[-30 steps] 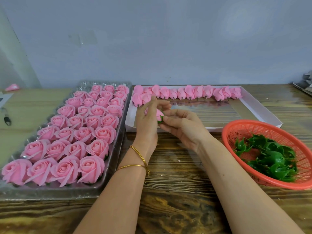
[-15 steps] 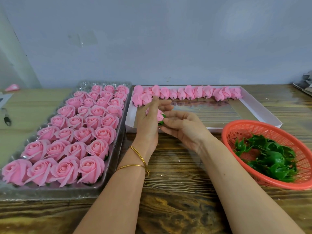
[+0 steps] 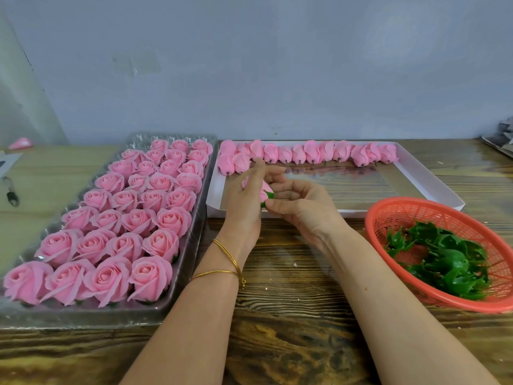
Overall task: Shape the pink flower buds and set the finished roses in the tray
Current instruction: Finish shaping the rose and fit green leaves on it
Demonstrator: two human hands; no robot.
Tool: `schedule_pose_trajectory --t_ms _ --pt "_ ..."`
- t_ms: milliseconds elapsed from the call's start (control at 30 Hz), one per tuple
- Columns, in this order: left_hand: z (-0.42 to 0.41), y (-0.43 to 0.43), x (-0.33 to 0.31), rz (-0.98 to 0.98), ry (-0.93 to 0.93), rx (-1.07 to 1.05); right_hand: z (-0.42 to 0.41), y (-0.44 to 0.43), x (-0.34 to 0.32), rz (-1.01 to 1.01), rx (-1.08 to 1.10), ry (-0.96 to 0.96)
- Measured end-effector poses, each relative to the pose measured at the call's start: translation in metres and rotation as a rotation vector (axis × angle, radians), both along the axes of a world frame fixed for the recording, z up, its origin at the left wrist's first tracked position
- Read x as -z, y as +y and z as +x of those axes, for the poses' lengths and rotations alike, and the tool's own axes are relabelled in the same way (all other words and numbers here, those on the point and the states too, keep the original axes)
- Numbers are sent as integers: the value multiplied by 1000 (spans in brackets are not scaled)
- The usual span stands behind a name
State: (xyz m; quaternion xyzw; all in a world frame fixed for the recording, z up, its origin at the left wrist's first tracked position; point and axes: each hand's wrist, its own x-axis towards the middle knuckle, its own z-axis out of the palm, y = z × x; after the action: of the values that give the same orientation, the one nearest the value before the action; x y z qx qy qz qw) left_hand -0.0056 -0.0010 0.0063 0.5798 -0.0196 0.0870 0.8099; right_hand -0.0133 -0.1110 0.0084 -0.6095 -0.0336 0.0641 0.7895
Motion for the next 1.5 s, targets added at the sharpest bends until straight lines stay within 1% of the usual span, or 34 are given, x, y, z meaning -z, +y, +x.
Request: schedule_pose_trajectory --t_ms 67,167,233,400,600,867,1267,1500 --pt "-1 0 -2 0 11 -9 0 0 0 42 -23 0" --pt "-4 1 -3 -18 19 -10 -1 -2 -1 161 -93 54" --pt "-4 2 -3 -45 17 -8 0 -4 -2 188 -123 87" --pt "-2 5 -2 -60 38 33 -2 -5 -5 80 -150 99" --pt "-1 7 -1 -68 49 90 -4 -5 -6 107 -150 93" --pt "-1 7 -2 -10 49 138 -5 -6 -6 166 -128 120" --pt "-2 3 -3 7 45 153 -3 -6 -4 144 -135 77" --pt "-2 5 -3 -2 49 176 -3 -7 -4 182 -173 106"
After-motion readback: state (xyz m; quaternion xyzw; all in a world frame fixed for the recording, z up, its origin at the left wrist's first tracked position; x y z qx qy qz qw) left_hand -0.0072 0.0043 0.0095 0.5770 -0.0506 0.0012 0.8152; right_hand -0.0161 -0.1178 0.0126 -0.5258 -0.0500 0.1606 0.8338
